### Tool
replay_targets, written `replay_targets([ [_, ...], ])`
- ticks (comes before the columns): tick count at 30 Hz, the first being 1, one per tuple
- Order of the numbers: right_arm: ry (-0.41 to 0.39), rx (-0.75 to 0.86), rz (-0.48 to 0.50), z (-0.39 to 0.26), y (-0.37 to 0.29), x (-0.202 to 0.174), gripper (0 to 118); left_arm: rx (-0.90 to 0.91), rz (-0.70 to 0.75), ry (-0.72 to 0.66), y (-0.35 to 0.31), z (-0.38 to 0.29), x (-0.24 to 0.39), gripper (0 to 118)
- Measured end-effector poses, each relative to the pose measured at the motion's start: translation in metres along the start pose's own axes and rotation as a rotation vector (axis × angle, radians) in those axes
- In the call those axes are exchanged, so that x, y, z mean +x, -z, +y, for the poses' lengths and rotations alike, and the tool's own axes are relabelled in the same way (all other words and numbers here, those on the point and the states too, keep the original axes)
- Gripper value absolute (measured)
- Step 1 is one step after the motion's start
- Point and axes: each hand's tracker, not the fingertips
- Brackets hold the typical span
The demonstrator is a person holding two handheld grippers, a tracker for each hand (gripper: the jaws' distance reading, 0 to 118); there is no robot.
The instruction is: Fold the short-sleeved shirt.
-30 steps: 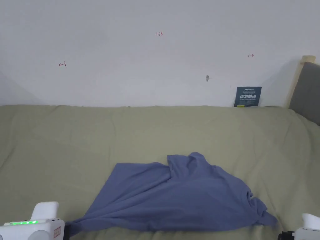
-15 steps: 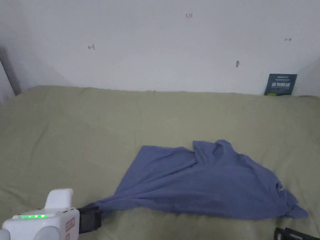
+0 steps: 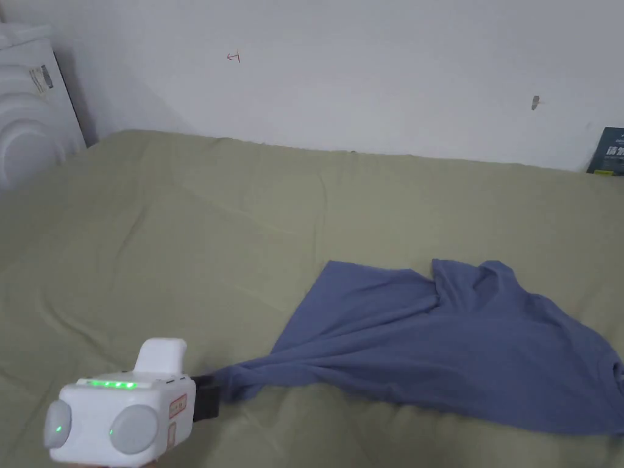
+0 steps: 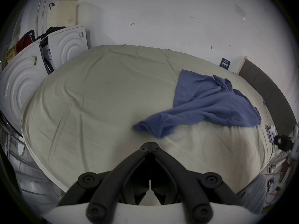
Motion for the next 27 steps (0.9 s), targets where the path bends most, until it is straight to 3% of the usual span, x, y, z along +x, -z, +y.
replay_targets([
  [1,0.001,-0.007,-0.002,-0.002,0.001,-0.001,0,-0.048,0.009,0.018,0.015,0.007,0.003,112],
  [2,0.005,-0.011,-0.001,-0.003,0.001,-0.001,0,-0.01,-0.004,0.064,0.003,0.022,-0.004,112],
  [4,0.022,-0.026,0.002,-0.003,0.005,-0.001,0,-0.072,-0.025,0.011,0.012,0.019,-0.008,112],
  [6,0.021,-0.038,0.0,-0.006,0.008,-0.002,0,-0.051,-0.029,0.007,0.053,0.033,0.007,112],
  [10,0.025,-0.066,-0.003,-0.007,0.015,0.0,0,-0.122,-0.047,0.075,0.072,0.033,0.022,107],
  [11,0.025,-0.071,-0.002,-0.005,0.017,0.002,0,-0.146,-0.077,0.087,0.073,0.031,0.024,85],
  [12,0.025,-0.076,-0.002,-0.004,0.018,0.003,0,-0.17,-0.122,0.094,0.072,0.029,0.025,41],
  [13,0.024,-0.077,0.003,-0.004,0.019,0.004,0,-0.146,-0.193,0.057,0.068,0.03,0.026,9],
  [14,0.022,-0.076,0.003,-0.003,0.019,0.005,0,-0.104,-0.154,0.045,0.064,0.031,0.032,9],
  [15,0.021,-0.076,0.003,0.0,0.022,0.008,0,-0.129,-0.098,0.125,0.063,0.03,0.037,9],
  [21,-0.008,-0.076,-0.009,0.026,0.04,0.016,0,-0.124,-0.106,0.098,0.064,0.029,0.03,9],
  [27,-0.069,-0.033,-0.063,0.118,0.107,0.035,0,-0.105,-0.081,0.121,0.045,0.024,0.056,9],
])
